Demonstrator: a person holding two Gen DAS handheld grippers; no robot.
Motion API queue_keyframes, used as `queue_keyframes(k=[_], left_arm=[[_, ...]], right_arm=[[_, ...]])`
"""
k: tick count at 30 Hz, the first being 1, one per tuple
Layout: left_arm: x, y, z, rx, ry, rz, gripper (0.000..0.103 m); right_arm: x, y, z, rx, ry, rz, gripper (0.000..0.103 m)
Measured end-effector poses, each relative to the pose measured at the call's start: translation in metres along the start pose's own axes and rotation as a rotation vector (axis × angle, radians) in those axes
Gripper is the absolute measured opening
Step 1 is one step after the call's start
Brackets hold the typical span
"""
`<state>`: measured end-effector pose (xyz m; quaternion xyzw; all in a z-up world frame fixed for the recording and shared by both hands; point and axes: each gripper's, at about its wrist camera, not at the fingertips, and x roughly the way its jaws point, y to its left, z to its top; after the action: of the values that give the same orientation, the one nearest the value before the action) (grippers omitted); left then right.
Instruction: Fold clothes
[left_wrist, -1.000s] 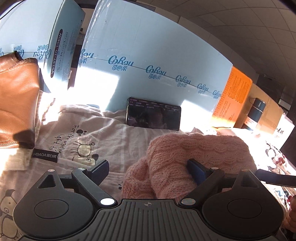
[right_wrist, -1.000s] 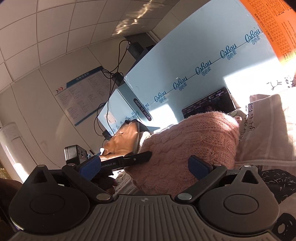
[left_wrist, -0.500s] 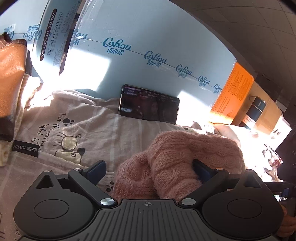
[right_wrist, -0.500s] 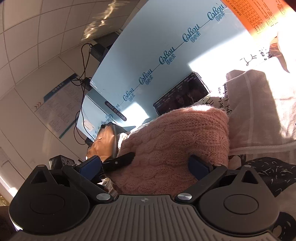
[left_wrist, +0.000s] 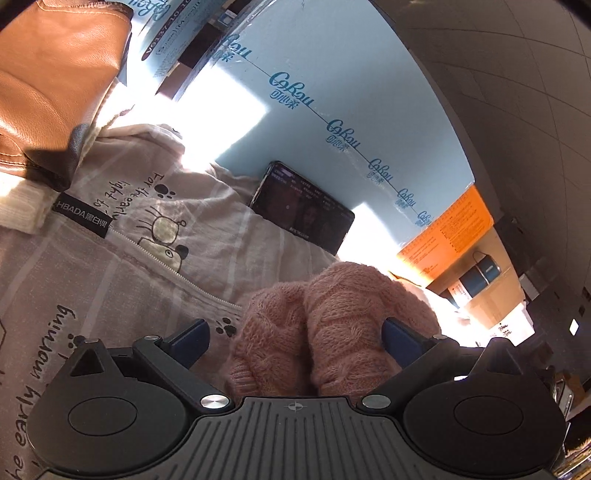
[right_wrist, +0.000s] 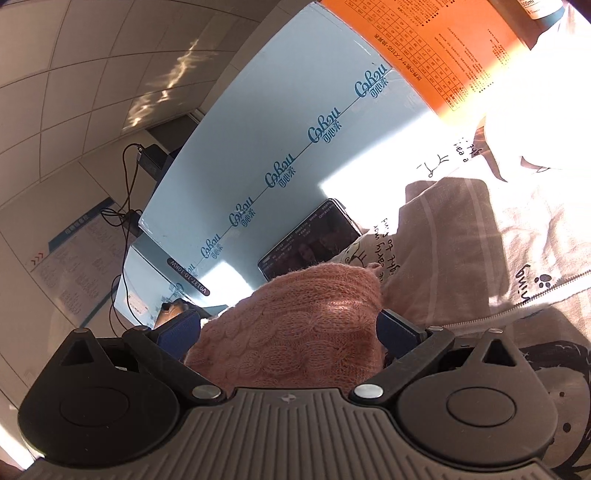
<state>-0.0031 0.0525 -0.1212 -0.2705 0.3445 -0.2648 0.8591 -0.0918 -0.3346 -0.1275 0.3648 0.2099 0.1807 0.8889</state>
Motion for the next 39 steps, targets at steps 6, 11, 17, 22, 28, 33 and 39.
queue_keyframes(k=[6,11,17,22,28,33,39], left_arm=[[0.01,-0.01,-0.008,0.051,0.061,-0.05,0.101],[0.018,-0.018,-0.015,0.092,0.084,-0.079,0.101],[0.021,-0.024,-0.021,0.154,0.065,-0.069,0.1],[0.02,-0.023,-0.021,0.161,0.038,-0.043,0.09],[0.017,-0.036,-0.023,0.224,0.008,-0.027,0.066],[0.011,-0.066,-0.024,0.302,-0.037,-0.046,0.064],[0.016,-0.12,-0.027,0.428,-0.099,-0.109,0.063]], right_arm=[[0.008,-0.006,-0.002,0.005,0.04,-0.057,0.103],[0.023,0.004,-0.01,-0.058,0.181,-0.031,0.103],[0.027,0.019,-0.02,-0.152,0.231,-0.025,0.103],[0.026,0.019,-0.021,-0.163,0.22,-0.058,0.085],[0.019,0.018,-0.016,-0.157,0.172,-0.061,0.05],[0.002,0.023,-0.007,-0.165,0.084,-0.03,0.039],[-0.04,0.027,0.012,-0.196,-0.127,-0.039,0.036]])
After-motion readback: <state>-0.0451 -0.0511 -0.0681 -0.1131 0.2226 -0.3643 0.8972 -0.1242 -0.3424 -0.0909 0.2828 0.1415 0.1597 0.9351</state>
